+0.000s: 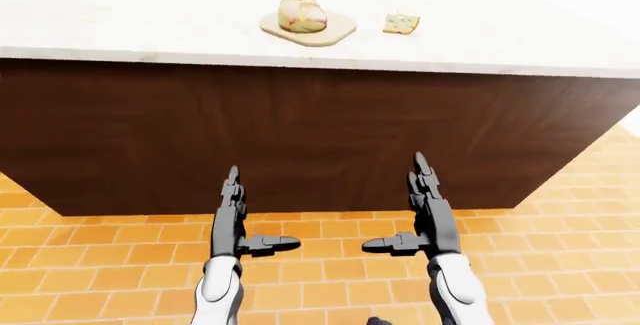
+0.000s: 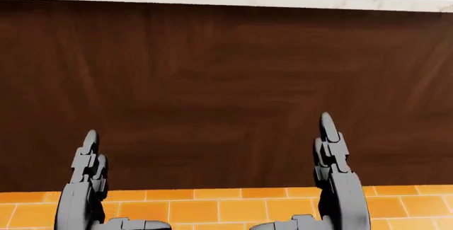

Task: Pick up the wedge of cheese and place it on the slice of bread to prepare a simple cheese on bread dish.

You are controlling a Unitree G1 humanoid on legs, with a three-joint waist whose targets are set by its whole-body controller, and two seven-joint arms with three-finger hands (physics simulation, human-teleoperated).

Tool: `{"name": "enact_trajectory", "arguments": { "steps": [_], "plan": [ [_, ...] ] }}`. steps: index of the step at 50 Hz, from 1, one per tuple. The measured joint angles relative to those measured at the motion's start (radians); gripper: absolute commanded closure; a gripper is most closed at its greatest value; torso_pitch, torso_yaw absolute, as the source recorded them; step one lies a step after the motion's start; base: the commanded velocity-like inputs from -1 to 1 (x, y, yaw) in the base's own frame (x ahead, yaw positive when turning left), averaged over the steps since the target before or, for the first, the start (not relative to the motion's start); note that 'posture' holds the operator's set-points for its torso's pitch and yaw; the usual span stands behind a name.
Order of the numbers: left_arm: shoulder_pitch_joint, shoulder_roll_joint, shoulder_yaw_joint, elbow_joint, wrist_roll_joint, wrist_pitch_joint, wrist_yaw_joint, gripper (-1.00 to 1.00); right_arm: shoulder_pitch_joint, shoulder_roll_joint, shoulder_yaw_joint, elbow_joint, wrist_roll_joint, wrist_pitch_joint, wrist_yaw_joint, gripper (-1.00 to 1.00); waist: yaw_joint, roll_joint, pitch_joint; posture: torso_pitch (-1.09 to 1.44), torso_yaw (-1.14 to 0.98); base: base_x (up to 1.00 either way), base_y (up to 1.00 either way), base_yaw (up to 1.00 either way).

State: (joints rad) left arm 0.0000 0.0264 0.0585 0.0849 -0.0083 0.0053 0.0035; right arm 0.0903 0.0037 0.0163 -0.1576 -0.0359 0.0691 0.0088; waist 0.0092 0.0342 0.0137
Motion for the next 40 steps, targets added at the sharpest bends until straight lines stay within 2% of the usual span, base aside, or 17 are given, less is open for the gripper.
{"name": "enact_trajectory", "arguments": {
  "steps": [20,22,24,27,28,29,30,32,34,37,39,40],
  "plan": [
    [-0.001,0.002,0.009,-0.014,0.0,0.004,0.005,-1.0,0.009,-0.003,-0.004,0.005,-0.002,0.008,0.004,-1.0,0.015,-0.002,0.0,0.0,0.0,0.0,0.01,0.0],
    [-0.001,0.002,0.008,-0.006,0.0,0.004,0.005,-1.0,0.01,-0.003,-0.004,0.006,-0.002,0.008,0.005,-1.0,0.017,-0.008,0.0,0.0,0.0,0.0,0.14,0.0],
    [0.0,0.002,0.009,-0.004,0.0,0.002,0.006,-1.0,0.009,-0.003,-0.003,0.004,-0.002,0.006,0.006,-1.0,0.017,-0.026,0.005,0.0,0.0,0.0,0.59,0.0],
    [-0.004,0.002,0.009,-0.011,0.0,-0.005,0.007,-1.0,0.008,-0.003,-0.002,-0.003,-0.002,0.002,0.007,-1.0,0.017,-0.089,0.034,0.0,0.0,0.0,0.66,0.0],
    [-0.008,-0.002,0.007,-0.011,0.0,-0.006,0.006,-1.0,0.009,-0.007,-0.006,-0.004,-0.002,0.001,0.007,-1.0,0.009,-0.099,0.037,0.0,0.0,0.0,0.66,0.0],
    [-0.009,-0.008,-0.002,-0.003,0.0,-0.006,0.005,-1.0,0.011,-0.011,-0.015,0.006,-0.003,0.002,0.005,-1.0,-0.005,-0.09,0.041,0.0,0.0,0.0,0.66,0.0],
    [-0.002,-0.01,-0.011,0.007,0.0,-0.003,0.003,-1.0,0.015,-0.011,-0.021,0.018,-0.003,0.006,0.003,-1.0,-0.014,-0.094,0.036,0.0,0.0,0.0,0.48,0.0],
    [0.006,-0.011,-0.02,0.016,0.0,0.006,-0.003,-1.0,0.027,-0.011,-0.026,0.023,-0.004,0.018,0.0,-1.0,-0.023,-0.098,0.018,0.0,0.0,0.0,0.29,0.0],
    [0.001,-0.009,-0.016,0.006,0.0,0.006,-0.004,-1.0,0.024,-0.011,-0.025,0.004,-0.003,0.02,-0.001,-1.0,-0.024,-0.072,0.012,0.0,0.0,0.0,0.07,0.0],
    [-0.012,-0.006,-0.006,-0.023,0.0,-0.01,0.0,-1.0,0.011,-0.011,-0.02,-0.023,-0.001,0.005,0.002,-1.0,-0.037,-0.029,0.024,0.0,0.0,0.0,0.0,0.0],
    [-0.013,-0.002,-0.005,-0.028,0.0,-0.016,0.001,-1.0,0.008,-0.007,-0.017,-0.029,0.0,-0.002,0.004,-1.0,-0.04,0.003,0.012,0.0,0.0,0.0,0.0,0.0],
    [-0.012,0.002,0.001,-0.023,0.0,-0.016,0.002,-1.0,0.007,-0.001,-0.01,-0.022,0.0,-0.002,0.005,-1.0,-0.038,-0.008,0.016,0.0,0.0,0.0,0.0,0.0]
  ]
}}
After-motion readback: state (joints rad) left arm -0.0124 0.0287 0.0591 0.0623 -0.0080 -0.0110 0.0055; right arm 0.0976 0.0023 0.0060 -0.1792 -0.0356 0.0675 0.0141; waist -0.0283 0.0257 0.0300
